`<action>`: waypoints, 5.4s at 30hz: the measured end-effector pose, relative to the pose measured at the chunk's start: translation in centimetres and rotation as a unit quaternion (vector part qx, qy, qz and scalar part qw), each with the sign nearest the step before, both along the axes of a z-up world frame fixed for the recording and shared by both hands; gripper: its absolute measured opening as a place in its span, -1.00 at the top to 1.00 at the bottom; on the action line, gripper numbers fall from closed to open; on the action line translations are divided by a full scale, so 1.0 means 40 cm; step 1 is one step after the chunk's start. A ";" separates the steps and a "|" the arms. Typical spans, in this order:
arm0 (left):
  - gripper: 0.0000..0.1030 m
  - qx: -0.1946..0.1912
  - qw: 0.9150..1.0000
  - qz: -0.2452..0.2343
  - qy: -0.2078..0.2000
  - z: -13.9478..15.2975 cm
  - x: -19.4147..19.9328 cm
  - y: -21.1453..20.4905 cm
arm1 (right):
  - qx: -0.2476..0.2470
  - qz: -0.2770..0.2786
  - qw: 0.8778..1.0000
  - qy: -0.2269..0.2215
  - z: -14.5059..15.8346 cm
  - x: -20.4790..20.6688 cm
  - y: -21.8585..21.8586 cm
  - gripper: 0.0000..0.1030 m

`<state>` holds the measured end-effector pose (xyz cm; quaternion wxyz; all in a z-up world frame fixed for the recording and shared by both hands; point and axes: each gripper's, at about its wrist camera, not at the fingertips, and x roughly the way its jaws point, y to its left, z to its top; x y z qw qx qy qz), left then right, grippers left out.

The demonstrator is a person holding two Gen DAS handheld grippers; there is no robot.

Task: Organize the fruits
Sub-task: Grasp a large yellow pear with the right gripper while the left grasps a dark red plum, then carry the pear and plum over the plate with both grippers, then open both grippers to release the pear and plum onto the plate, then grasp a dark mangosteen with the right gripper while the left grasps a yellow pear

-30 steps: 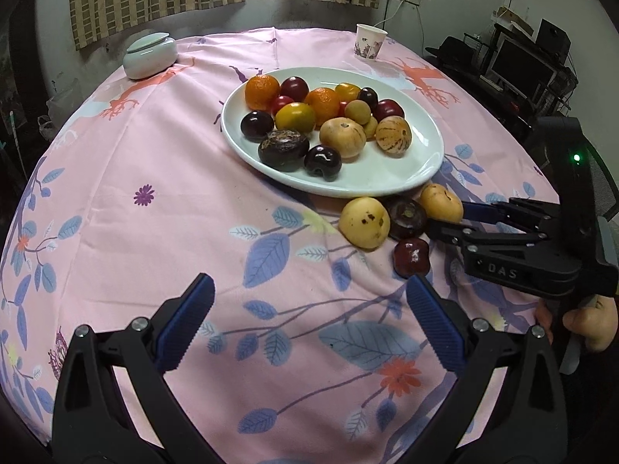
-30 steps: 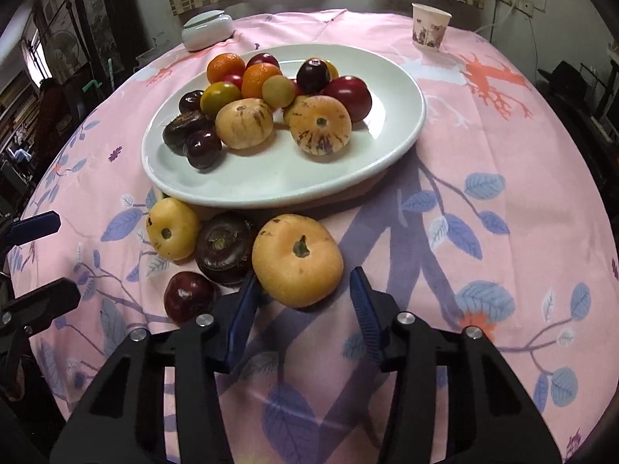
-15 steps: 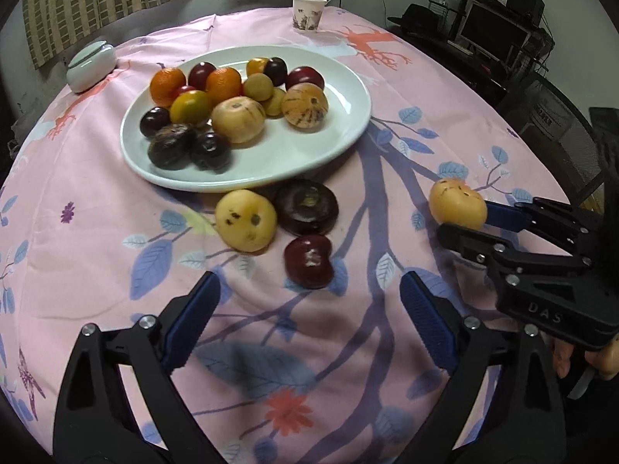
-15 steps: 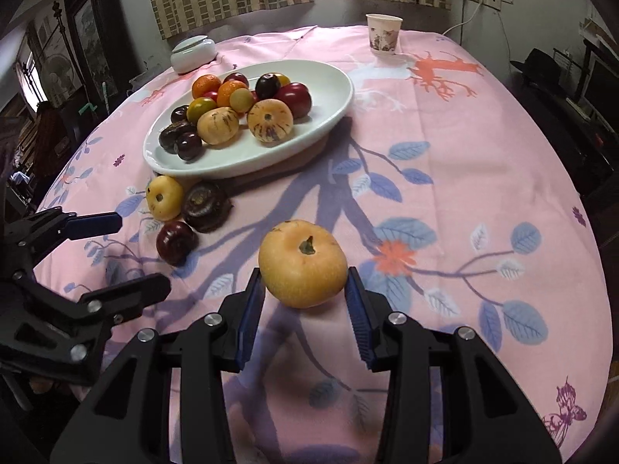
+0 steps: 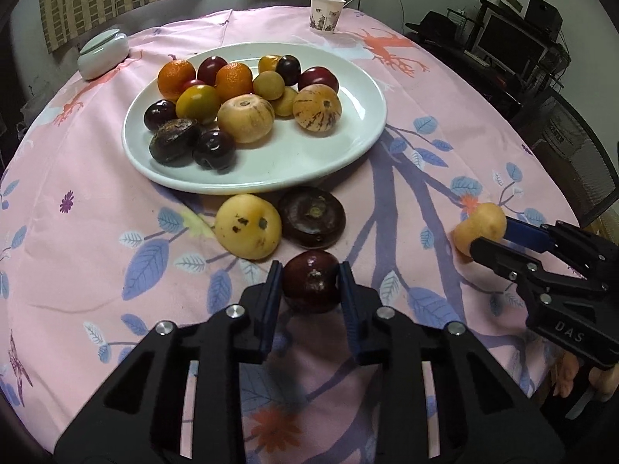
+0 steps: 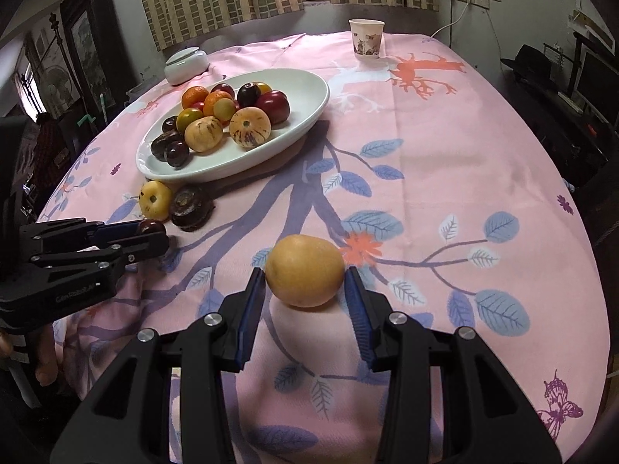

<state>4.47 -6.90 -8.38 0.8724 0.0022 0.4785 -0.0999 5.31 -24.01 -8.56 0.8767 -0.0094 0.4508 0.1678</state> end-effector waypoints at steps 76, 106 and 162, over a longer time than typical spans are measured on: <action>-0.96 0.017 0.990 0.100 -0.101 0.223 0.178 0.270 | -0.064 0.005 0.997 -0.051 0.149 0.220 0.228 -0.85; -0.96 0.005 0.992 0.116 -0.053 0.083 -0.049 0.293 | -0.039 0.032 0.999 -0.014 0.031 0.056 0.257 -0.73; 0.25 -0.024 1.000 -0.011 0.010 -0.033 0.113 0.083 | -0.010 -0.007 1.000 0.020 -0.036 0.069 0.076 0.21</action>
